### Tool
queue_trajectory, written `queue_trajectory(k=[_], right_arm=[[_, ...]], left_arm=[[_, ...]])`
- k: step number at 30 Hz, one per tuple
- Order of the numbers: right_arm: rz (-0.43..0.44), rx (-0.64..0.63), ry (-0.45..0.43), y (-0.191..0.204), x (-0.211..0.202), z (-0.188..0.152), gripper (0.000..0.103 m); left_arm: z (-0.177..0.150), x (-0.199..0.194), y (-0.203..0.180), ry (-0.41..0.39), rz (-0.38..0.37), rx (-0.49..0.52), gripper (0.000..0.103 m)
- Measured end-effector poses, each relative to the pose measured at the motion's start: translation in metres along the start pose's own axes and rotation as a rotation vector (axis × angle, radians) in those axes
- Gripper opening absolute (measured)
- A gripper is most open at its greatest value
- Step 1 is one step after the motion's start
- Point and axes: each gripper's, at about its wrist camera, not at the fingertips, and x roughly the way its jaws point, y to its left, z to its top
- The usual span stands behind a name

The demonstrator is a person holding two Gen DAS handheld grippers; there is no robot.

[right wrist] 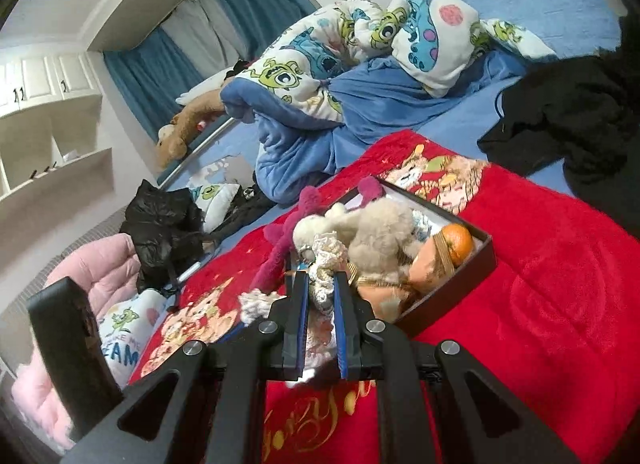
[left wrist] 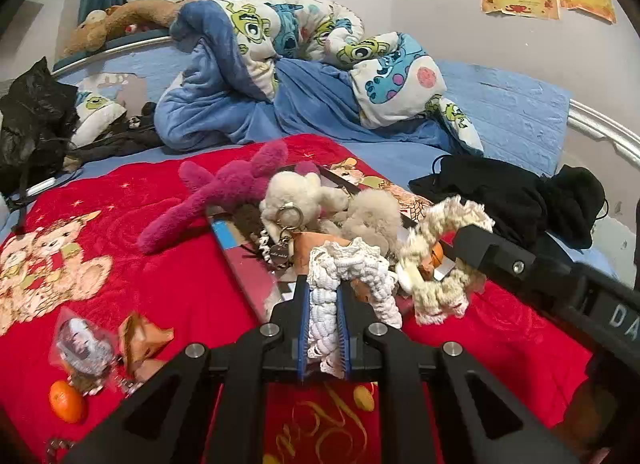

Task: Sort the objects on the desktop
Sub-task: 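Lower both held white scrunchies down into the brown tray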

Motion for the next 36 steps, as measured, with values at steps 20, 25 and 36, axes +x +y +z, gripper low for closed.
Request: queue_trajectory(k=[20, 25, 36], right_arm=[[-0.067, -0.044, 0.014, -0.008, 0.048, 0.006, 0.013], [-0.094, -0.042, 0.001, -0.010, 0.052, 0.006, 0.013], [-0.117, -0.023, 0.044, -0.023, 0.055, 0.002, 0.013]], left_arm=[[0.002, 0.049, -0.001, -0.035, 0.015, 0.083, 0.013], [0.001, 0.052, 0.009, -0.036, 0.038, 0.063, 0.013], [-0.010, 0.050, 0.019, -0.040, 0.045, 0.045, 0.013]])
